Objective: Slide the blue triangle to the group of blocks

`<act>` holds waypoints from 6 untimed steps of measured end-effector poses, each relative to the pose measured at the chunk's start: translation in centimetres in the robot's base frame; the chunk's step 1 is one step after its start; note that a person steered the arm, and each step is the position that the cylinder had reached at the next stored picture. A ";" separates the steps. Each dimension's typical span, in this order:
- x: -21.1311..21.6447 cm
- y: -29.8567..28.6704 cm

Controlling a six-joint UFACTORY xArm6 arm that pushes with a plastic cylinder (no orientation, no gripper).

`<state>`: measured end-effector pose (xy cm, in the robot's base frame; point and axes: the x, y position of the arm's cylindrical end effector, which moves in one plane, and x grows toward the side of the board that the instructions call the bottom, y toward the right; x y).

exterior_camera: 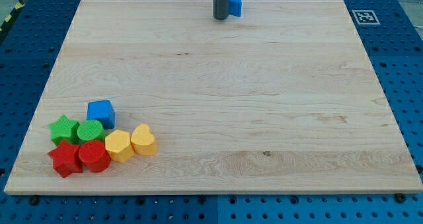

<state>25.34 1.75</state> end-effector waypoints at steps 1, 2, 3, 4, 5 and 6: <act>0.6 0.9; 2.5 8.5; 1.5 13.4; -1.8 12.2; -2.2 12.1; -3.3 8.5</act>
<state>22.08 10.25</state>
